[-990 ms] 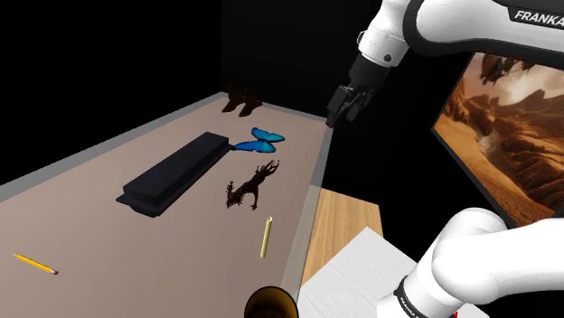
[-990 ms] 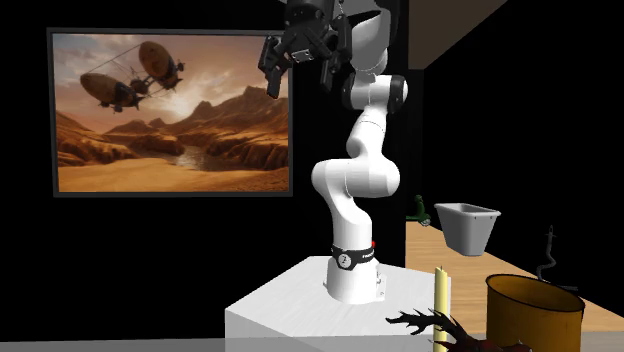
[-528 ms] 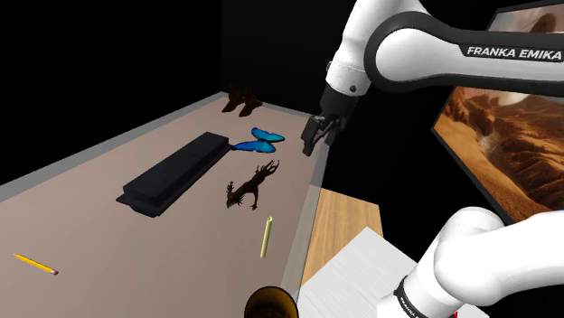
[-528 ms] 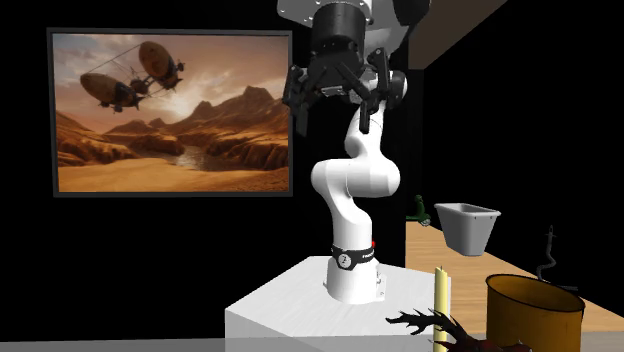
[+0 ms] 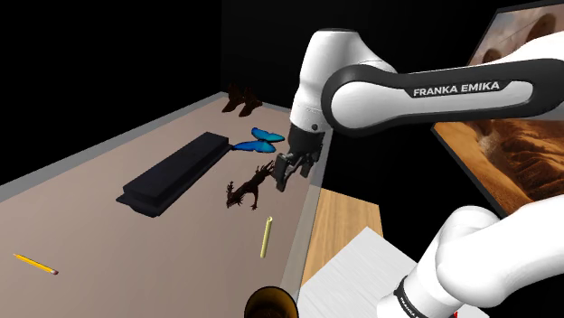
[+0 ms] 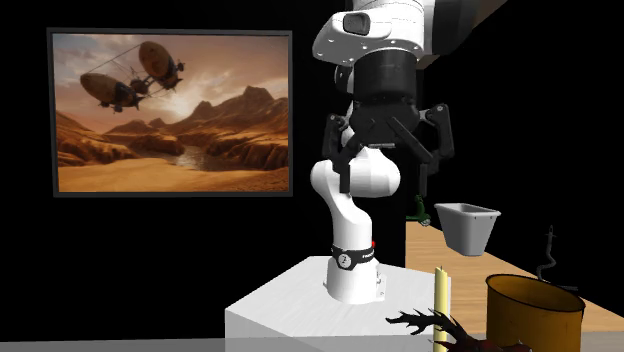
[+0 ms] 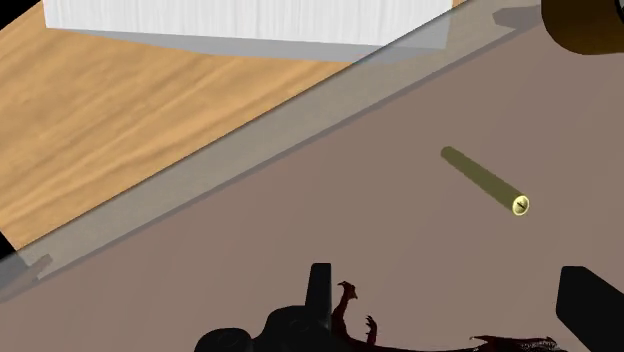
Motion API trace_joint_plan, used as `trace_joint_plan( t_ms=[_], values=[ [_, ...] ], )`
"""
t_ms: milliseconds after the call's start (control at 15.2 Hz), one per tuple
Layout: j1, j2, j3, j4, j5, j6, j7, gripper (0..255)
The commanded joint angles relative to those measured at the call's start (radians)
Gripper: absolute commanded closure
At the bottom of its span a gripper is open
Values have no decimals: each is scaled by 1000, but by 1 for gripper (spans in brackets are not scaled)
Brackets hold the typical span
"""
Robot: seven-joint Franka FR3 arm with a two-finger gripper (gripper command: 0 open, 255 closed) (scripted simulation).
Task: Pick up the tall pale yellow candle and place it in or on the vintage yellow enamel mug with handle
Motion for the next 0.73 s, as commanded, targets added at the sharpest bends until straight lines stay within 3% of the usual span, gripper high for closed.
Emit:
trace_joint_plan(
  t_ms=[0, 330, 660],
  values=[
    [11, 47, 30, -6, 13, 33, 23, 0],
    [37, 181, 104, -4, 36, 114, 85, 0],
    [39, 224, 122, -37, 36, 183, 97, 0]
  ],
)
